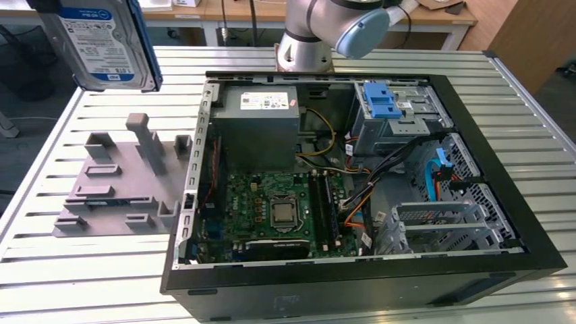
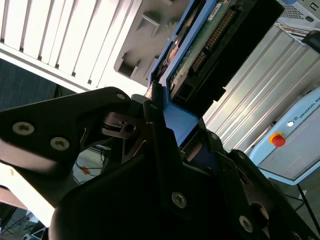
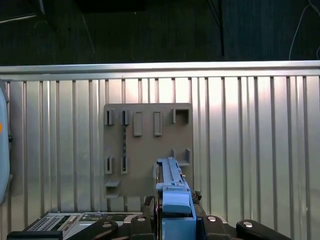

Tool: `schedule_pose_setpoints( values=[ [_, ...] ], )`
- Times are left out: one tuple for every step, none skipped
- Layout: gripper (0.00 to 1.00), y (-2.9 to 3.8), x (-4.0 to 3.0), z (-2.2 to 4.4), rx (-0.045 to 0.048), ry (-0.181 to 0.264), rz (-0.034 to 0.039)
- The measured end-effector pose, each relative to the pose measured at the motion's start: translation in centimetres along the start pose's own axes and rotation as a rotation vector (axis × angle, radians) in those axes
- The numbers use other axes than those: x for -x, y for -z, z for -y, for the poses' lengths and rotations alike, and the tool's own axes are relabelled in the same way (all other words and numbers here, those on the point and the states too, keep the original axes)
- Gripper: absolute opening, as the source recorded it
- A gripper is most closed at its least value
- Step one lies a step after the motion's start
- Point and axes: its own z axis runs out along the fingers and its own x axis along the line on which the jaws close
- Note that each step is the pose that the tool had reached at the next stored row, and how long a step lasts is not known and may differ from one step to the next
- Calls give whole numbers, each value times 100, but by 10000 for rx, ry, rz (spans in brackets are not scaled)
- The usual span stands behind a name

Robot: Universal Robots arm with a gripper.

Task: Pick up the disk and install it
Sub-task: 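Pick up the disk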

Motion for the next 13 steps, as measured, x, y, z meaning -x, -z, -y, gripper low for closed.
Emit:
schedule_pose_setpoints(
  values=[
    [37,0,-1,4,1,0,0],
    [37,0,-1,3,1,-1,0],
    [37,0,-1,3,1,-2,0],
    [37,0,-1,4,1,-2,0],
    [37,0,-1,4,1,-1,0],
    [37,0,-1,4,1,-1,0],
    [37,1,-1,5,2,-1,-1],
    [37,1,-1,10,2,0,-1],
    [37,1,-2,16,3,1,-1],
    [37,1,-4,25,2,0,-1],
    [37,1,-7,38,2,-1,0],
    [37,1,-13,56,1,-1,0],
    [37,1,-21,77,3,0,-1]
  ],
)
